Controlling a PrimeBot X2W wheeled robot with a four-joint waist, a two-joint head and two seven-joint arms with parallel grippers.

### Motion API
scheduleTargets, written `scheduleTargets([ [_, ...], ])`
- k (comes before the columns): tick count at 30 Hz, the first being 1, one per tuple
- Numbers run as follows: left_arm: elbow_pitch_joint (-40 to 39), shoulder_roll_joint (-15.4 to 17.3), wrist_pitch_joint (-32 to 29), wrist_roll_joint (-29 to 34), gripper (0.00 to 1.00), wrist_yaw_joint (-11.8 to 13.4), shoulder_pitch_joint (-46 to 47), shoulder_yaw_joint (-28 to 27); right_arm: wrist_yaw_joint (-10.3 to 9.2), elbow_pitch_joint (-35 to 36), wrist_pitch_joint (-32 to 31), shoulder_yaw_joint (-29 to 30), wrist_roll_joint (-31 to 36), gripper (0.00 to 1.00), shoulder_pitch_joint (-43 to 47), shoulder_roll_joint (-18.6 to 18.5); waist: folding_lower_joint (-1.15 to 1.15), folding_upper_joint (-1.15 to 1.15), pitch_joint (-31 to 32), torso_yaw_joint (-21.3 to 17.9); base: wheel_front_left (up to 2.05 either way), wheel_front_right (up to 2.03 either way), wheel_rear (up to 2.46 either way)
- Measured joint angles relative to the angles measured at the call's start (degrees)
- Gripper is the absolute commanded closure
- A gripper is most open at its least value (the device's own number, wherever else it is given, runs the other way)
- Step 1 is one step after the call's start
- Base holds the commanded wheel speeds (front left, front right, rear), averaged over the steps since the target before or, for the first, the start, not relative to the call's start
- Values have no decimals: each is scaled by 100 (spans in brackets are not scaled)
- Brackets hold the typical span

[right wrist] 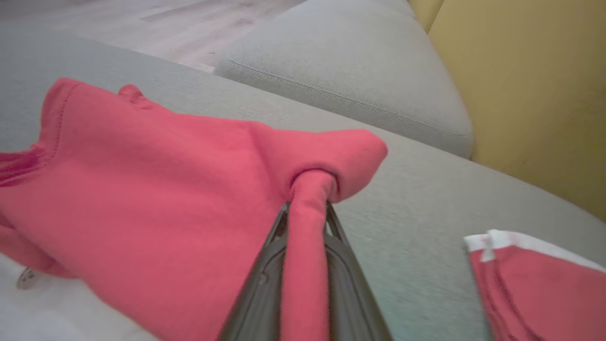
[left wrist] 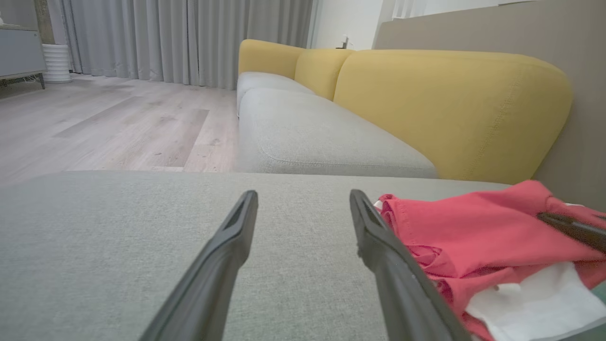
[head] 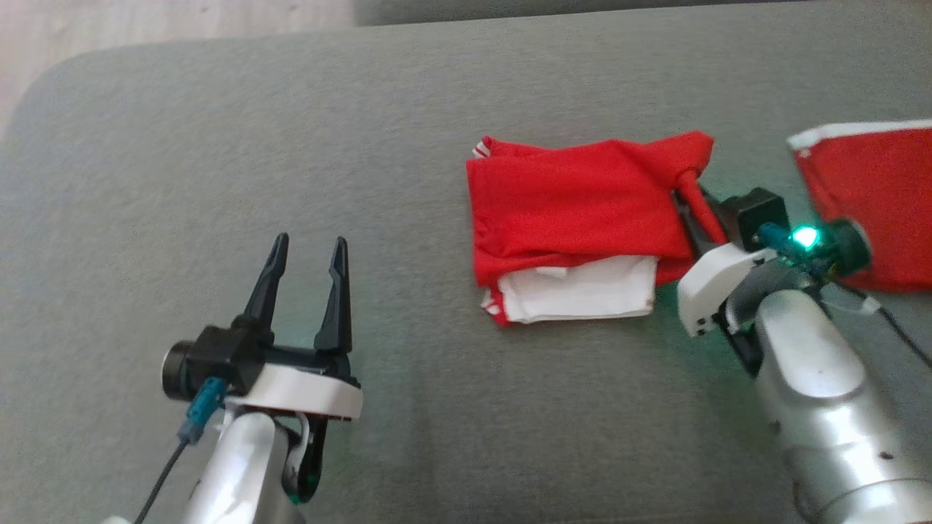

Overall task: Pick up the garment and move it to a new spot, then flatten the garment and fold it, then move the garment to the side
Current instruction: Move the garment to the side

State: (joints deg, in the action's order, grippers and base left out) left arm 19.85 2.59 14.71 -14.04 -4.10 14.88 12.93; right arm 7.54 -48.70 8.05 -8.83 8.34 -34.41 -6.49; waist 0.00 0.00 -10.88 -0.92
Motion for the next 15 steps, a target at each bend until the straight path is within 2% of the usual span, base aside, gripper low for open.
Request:
scheduleTargets([
  [4,-36,0,0,65,0,-2,-51,2,0,455,-186,-396,9,100,-6,-544,0,0,52,-360,0,0,0],
  [7,-91,0,0,155,0,-31,-27,-2,0,779,-396,-575,-108,100,-25,-1100,0,0,-15,-577,0,0,0],
  [12,-159,12,0,260,0,-97,157,-56,0,1136,-750,-655,-392,100,-225,-1973,1,0,-339,-751,0,0,0],
  [15,-158,14,0,307,0,-103,277,-116,0,1200,-923,-481,-503,100,-408,-2386,1,0,-539,-807,0,0,0],
])
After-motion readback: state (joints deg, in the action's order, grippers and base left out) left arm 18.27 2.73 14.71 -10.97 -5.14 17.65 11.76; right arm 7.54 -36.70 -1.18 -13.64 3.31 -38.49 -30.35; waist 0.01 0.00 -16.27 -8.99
